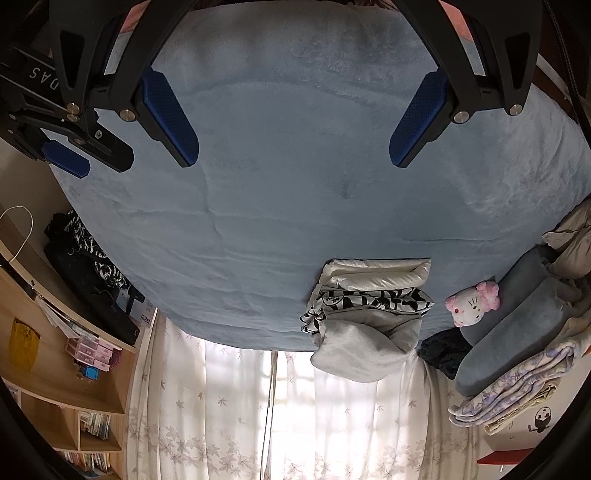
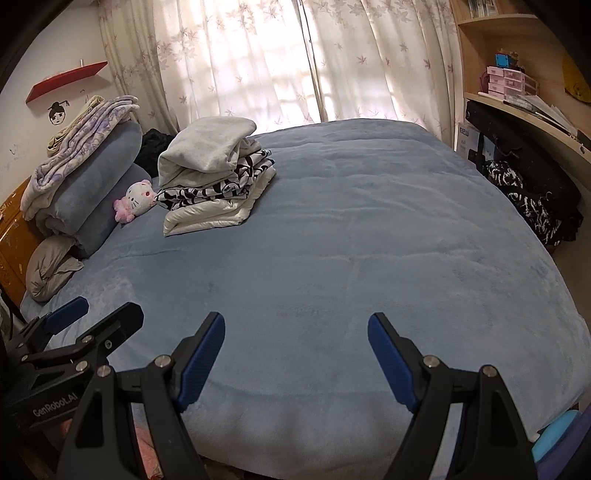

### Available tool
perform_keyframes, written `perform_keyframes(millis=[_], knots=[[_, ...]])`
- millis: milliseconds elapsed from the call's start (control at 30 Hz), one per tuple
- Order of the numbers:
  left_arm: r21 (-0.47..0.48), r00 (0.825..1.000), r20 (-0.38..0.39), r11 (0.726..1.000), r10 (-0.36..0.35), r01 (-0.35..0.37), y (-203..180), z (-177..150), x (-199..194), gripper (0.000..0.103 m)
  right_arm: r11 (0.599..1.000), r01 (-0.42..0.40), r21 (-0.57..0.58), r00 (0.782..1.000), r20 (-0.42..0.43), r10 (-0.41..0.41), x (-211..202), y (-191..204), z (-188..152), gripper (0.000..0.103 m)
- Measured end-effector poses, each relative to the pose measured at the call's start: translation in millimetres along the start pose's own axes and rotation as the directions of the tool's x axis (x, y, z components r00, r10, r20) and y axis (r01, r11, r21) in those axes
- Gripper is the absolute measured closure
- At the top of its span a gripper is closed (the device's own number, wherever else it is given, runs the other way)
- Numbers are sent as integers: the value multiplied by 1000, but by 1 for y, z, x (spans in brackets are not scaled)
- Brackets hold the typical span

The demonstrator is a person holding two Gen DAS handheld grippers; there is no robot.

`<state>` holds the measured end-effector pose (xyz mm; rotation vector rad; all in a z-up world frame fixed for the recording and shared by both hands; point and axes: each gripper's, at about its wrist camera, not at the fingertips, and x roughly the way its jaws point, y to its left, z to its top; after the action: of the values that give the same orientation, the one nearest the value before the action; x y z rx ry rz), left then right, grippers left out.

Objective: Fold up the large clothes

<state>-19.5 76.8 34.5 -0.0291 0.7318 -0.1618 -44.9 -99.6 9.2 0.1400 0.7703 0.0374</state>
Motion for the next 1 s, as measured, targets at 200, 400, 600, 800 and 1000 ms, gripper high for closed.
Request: perform_keyframes(millis=[200, 400, 600, 800, 1000], knots=[[-2, 1000, -3, 1000, 3, -3, 1, -2, -2, 1, 1000, 0, 1, 1000, 1, 0, -1, 1, -2, 23], [-7, 1000, -11, 1000, 6, -6, 1, -6, -4, 1, 1000, 2, 3, 1000, -4, -2, -2, 1, -3, 23], [-11, 1000, -21, 1000, 5, -5, 2, -8, -4, 1, 1000, -2, 7, 1000, -8, 2, -1, 1, -5, 23], [-11, 1000, -24, 1000, 7, -7, 2, -9, -3, 1, 1000, 1, 9, 1000, -9, -1, -1, 2, -9, 23], [-18, 1000, -31, 1000, 5, -6, 1, -10, -3, 1, 1000, 0, 7, 1000, -9, 0, -1, 1, -7, 23]])
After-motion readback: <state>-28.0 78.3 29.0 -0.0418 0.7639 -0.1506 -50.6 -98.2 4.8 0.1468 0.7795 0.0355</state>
